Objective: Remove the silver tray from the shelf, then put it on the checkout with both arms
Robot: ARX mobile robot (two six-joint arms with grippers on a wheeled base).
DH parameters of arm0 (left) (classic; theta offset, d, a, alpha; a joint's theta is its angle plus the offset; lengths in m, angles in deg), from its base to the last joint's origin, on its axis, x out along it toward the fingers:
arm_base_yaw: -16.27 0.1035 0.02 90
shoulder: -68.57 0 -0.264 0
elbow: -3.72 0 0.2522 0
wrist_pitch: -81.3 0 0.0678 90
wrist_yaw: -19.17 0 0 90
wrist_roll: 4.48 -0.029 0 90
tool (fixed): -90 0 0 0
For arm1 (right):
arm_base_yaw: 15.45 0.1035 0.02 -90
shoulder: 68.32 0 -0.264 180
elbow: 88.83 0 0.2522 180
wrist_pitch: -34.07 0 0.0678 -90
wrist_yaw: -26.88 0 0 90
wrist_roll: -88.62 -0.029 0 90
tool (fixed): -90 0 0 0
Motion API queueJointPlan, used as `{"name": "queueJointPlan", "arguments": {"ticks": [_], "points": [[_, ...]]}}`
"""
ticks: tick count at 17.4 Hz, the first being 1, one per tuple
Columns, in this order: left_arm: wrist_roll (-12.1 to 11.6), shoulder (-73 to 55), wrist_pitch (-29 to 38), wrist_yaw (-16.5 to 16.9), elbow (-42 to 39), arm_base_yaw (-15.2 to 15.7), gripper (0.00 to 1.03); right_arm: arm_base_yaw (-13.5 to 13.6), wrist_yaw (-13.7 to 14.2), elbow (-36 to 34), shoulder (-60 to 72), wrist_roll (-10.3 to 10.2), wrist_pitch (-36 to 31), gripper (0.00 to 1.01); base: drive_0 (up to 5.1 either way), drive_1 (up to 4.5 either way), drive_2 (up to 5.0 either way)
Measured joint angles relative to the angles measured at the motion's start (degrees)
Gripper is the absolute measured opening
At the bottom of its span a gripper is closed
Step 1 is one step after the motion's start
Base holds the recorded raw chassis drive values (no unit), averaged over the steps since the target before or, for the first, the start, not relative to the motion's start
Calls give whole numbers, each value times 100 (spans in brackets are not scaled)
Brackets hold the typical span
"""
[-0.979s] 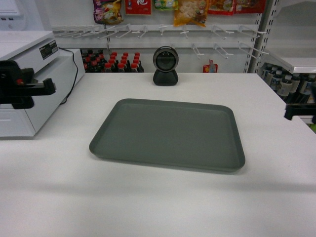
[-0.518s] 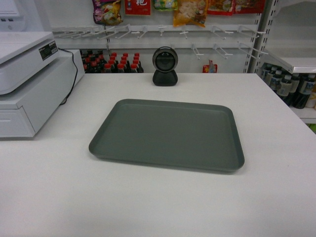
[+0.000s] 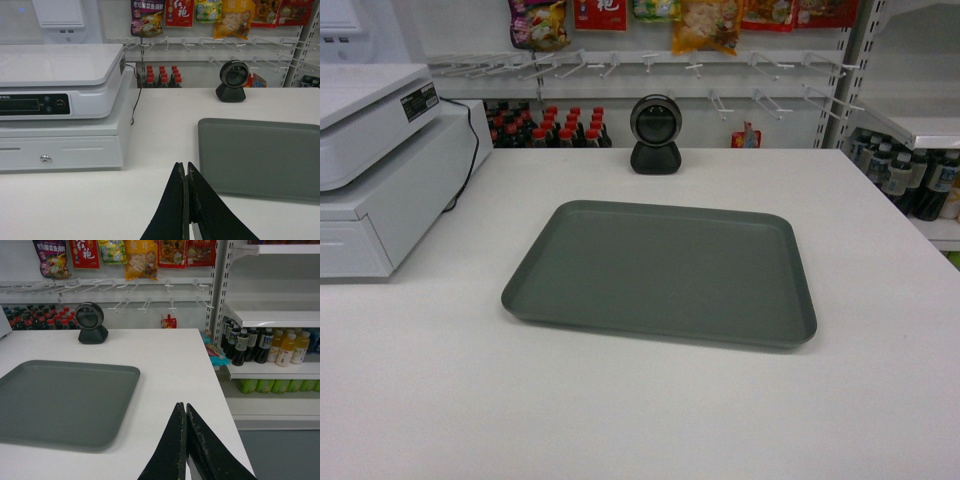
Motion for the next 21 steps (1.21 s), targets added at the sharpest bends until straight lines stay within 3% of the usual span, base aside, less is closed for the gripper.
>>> {"name": "queueJointPlan", "arguments": {"ticks": [9,21], "points": [[0,2258,-2004,0,-142,0,1,0,0,-188,-2339,0,2039,3,0,0,0],[0,3209,-2916,0,-142,0,1,0,0,-188,-3346,0,3012,3,0,0,0]]}}
